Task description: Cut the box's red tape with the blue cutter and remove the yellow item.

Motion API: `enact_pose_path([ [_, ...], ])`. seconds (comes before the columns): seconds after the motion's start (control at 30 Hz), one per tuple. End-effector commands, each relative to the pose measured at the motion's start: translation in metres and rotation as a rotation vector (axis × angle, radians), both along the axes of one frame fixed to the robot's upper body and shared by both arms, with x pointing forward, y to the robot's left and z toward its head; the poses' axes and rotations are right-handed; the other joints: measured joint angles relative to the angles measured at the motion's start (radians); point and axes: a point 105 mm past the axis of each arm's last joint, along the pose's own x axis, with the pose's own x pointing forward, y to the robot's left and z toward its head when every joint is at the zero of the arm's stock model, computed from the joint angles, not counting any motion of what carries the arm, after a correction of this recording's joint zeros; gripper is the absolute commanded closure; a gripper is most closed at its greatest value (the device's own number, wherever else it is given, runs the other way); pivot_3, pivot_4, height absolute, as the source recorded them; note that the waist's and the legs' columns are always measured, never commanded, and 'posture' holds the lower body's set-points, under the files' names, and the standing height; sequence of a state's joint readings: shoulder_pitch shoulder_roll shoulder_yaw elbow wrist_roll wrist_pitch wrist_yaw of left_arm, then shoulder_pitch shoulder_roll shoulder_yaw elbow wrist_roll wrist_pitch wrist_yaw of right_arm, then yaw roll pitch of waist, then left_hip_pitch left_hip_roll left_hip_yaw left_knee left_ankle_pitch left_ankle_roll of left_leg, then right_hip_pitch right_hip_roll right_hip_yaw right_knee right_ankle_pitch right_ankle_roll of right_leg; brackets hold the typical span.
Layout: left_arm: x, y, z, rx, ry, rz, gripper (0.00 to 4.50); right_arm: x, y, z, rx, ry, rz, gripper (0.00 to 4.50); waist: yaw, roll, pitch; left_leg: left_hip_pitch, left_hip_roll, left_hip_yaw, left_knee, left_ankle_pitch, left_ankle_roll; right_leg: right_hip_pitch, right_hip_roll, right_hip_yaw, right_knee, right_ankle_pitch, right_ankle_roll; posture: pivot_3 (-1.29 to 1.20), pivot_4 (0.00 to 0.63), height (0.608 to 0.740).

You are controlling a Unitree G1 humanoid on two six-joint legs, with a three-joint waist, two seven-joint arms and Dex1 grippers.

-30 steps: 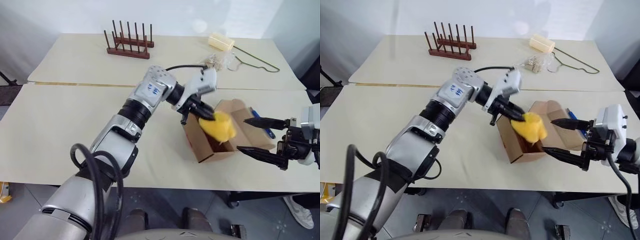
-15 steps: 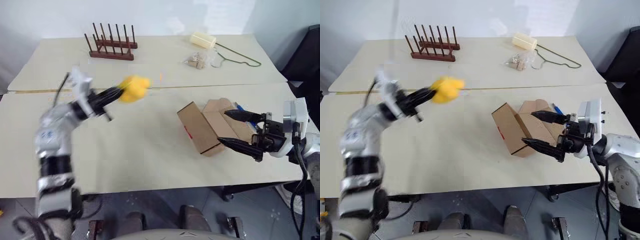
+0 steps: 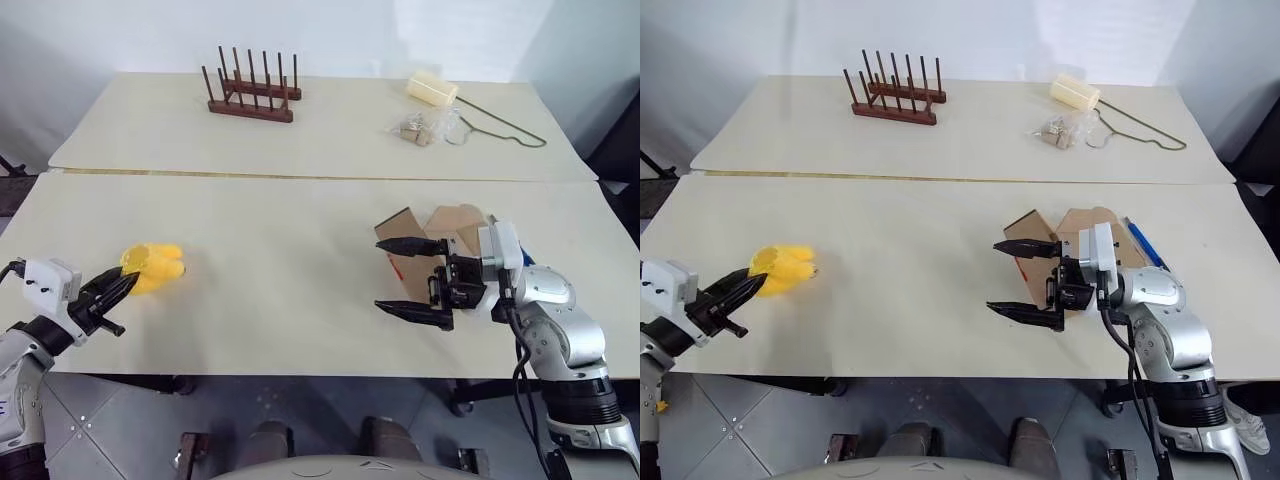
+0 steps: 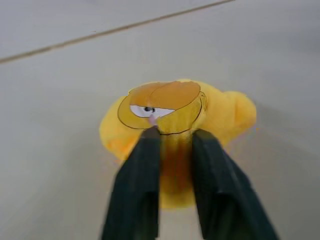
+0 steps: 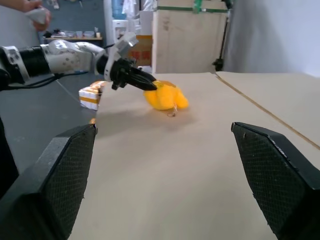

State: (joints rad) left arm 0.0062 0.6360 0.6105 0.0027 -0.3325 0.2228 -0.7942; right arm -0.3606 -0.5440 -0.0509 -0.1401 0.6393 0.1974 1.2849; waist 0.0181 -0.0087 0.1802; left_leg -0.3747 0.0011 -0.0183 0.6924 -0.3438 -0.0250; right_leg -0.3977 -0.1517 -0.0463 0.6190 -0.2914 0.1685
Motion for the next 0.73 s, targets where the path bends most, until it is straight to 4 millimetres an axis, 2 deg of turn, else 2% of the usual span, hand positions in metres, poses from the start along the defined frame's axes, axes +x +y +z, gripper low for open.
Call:
enact_pose_path([
  [0.03,-0.008,0.006,0.023,-0.003,-0.074,0.006,2.36,0.007,-0.005,0.008,0.016,-0.062,-0.031,0.00,-0.008,0.000,0.000,0.001,0.000,0.000,-0.001,0.000,0.000,0.000,0.000,0.000,0.000,0.000,0.000,0.00,0.150,0.740],
  [0.1,-0.013,0.006,0.029,-0.038,-0.066,-0.004,1.72,0.010,-0.007,0.007,0.017,-0.067,-0.046,0.00,-0.020,0.000,0.000,0.002,0.001,0.001,-0.003,0.000,0.000,0.000,0.000,0.000,0.000,0.000,-0.001,0.00,0.150,0.740],
  [0.2,-0.028,0.003,0.038,0.006,-0.040,-0.060,0.77,0.009,-0.014,0.006,-0.006,-0.076,-0.060,0.00,-0.032,0.000,0.000,0.004,0.002,0.003,-0.007,0.000,-0.001,0.000,0.001,0.000,-0.001,-0.001,-0.001,0.00,0.150,0.740],
  [0.27,-0.045,0.013,0.050,0.055,-0.031,-0.051,0.17,0.008,-0.024,0.011,-0.012,-0.074,-0.077,0.00,-0.036,0.000,0.000,0.005,0.002,0.004,-0.008,0.000,-0.001,0.000,0.001,0.000,-0.003,-0.001,-0.001,0.00,0.150,0.740],
  [0.3,-0.057,0.016,0.051,0.066,0.001,-0.068,0.01,0.008,-0.028,0.011,-0.025,-0.072,-0.082,0.00,-0.038,0.000,0.000,0.005,0.003,0.004,-0.009,0.000,-0.001,0.000,0.001,-0.001,-0.004,-0.001,-0.001,0.00,0.150,0.740],
  [0.5,-0.096,0.025,0.035,0.158,0.101,-0.043,0.01,-0.003,-0.035,0.011,-0.076,-0.071,-0.051,0.00,-0.044,0.001,0.001,0.005,0.005,0.005,-0.010,-0.002,-0.001,0.001,0.002,-0.001,-0.008,-0.001,-0.002,0.00,0.150,0.740],
  [0.6,-0.102,0.019,0.039,0.158,0.061,-0.045,0.01,-0.012,-0.039,0.003,-0.111,-0.071,-0.046,0.00,-0.037,0.001,0.001,0.005,0.005,0.005,-0.010,-0.002,-0.001,0.002,0.002,-0.001,-0.009,-0.001,-0.002,0.00,0.150,0.740],
  [0.73,-0.100,0.018,0.042,0.142,-0.008,0.036,0.01,-0.017,-0.045,-0.008,-0.140,-0.091,-0.096,0.00,-0.024,0.001,0.000,0.006,0.005,0.005,-0.010,-0.002,-0.001,0.003,0.002,-0.002,-0.010,-0.001,-0.002,0.00,0.150,0.740],
])
